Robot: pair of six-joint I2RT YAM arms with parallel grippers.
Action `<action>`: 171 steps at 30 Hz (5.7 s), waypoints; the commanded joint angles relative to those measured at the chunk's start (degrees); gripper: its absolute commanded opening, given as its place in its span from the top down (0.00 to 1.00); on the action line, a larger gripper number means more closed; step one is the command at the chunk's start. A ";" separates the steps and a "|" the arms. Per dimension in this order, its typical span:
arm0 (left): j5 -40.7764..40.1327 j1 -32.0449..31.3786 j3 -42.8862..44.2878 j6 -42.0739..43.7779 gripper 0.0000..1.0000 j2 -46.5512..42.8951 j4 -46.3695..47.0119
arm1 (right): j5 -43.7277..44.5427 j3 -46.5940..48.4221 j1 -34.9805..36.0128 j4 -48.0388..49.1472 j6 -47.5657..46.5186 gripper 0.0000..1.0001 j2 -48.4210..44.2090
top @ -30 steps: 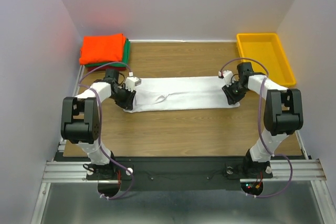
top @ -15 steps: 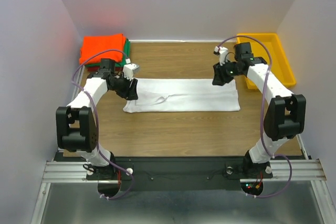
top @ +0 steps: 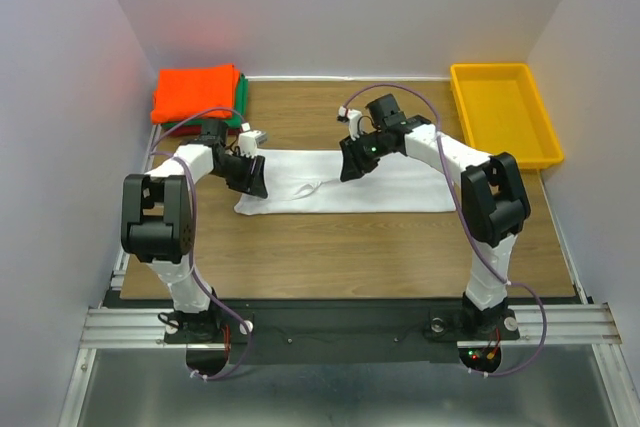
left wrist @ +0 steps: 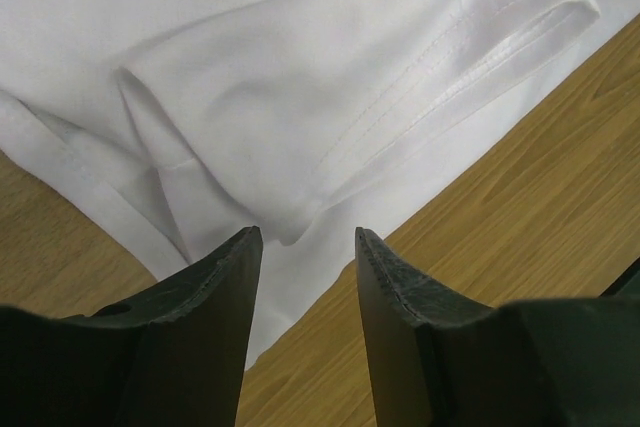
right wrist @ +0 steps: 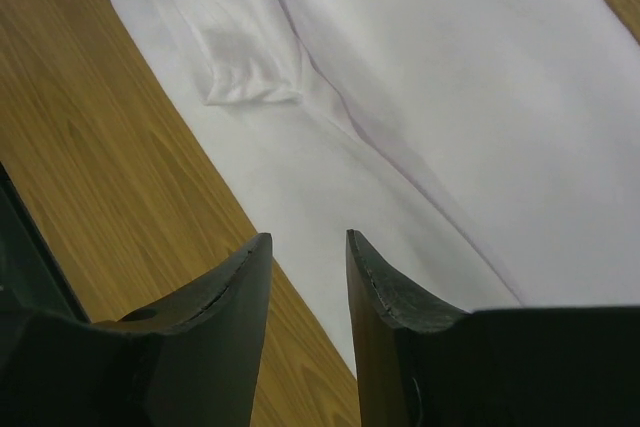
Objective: Fold and stack the t-shirts
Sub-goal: Fold the tshirt
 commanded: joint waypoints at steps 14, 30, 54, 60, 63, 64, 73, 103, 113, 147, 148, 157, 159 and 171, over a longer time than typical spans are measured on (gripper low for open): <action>3.50 0.02 4.74 -2.80 0.69 3.35 -0.35 | -1.74 3.81 1.57 6.19 6.05 0.60 3.35; 14.57 0.02 20.98 -7.89 1.00 10.55 -4.40 | 6.34 2.23 1.05 6.37 1.40 0.60 0.45; 9.40 1.59 26.29 -22.38 0.96 19.44 6.85 | 10.21 0.82 0.43 6.37 -0.81 0.63 -0.52; 9.56 2.48 25.13 -23.80 0.92 18.91 7.91 | 8.46 1.52 0.43 6.37 0.59 0.64 -0.34; 10.97 2.48 24.87 -24.33 0.92 18.91 8.52 | 2.07 3.19 0.61 6.72 2.35 0.66 0.10; 11.06 2.48 24.87 -24.42 0.91 18.99 8.52 | 0.91 3.98 0.78 7.50 4.18 0.66 0.36; 12.20 2.48 25.57 -25.21 0.88 20.40 8.52 | -2.97 11.63 6.75 12.61 9.56 0.66 7.91; 13.97 2.04 7.56 -25.92 0.82 11.70 11.86 | 0.39 11.72 8.08 19.90 17.30 0.69 11.44; 12.11 1.42 7.91 -23.98 0.64 14.16 11.25 | -5.44 14.52 8.08 20.34 19.58 0.69 9.58; 24.15 1.42 8.61 -20.81 0.63 11.87 22.39 | 7.49 15.85 6.76 23.51 17.65 0.75 21.98; 24.24 1.42 8.70 -20.90 0.63 12.22 22.41 | 7.49 15.85 6.67 23.59 17.73 0.75 22.16; 21.71 1.07 5.98 -27.15 0.67 20.40 26.72 | 2.49 17.08 4.13 24.47 24.50 0.75 25.05; 20.03 1.07 5.62 -27.06 0.67 21.72 26.46 | 0.47 17.08 3.51 24.65 26.17 0.75 25.23; 14.05 1.07 10.01 -19.61 0.67 15.14 18.99 | -20.52 15.15 -1.94 28.96 40.41 0.76 24.27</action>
